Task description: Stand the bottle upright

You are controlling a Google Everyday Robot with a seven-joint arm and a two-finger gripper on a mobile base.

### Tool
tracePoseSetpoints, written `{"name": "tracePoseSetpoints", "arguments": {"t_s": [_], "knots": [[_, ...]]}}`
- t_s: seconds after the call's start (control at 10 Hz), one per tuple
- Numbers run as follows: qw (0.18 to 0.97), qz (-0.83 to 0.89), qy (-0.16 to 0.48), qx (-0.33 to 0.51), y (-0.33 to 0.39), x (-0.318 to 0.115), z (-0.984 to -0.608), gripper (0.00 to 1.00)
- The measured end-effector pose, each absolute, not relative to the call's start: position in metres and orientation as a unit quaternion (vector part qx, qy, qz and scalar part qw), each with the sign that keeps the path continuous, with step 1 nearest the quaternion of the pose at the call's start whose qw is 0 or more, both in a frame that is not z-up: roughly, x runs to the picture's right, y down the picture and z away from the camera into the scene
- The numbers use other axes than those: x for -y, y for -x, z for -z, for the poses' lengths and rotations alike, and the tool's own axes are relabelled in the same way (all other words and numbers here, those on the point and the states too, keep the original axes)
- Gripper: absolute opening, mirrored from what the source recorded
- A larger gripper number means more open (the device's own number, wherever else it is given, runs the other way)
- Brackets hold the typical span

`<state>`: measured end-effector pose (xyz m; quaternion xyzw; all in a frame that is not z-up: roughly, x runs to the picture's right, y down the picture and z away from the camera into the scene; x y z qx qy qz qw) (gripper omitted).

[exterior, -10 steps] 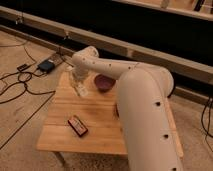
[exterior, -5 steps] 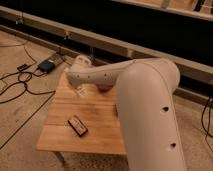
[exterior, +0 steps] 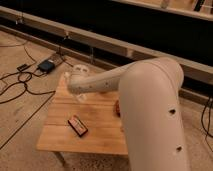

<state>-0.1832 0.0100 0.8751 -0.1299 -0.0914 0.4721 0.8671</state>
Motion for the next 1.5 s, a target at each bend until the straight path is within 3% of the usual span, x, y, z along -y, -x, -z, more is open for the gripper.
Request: {"name": "tracePoseSetpoints", "arguments": {"t_s": [0.6, 1.1, 1.5], "knots": [[0.873, -0.459, 0.137, 0.091, 0.185, -0.023, -0.9, 0.0], [0.928, -0.31, 0.207, -0.022, 0.163, -0.053, -0.882, 0.0], [0.942, -0.217, 0.228, -0.118, 0.145, -0.041, -0.884, 0.0]]}}
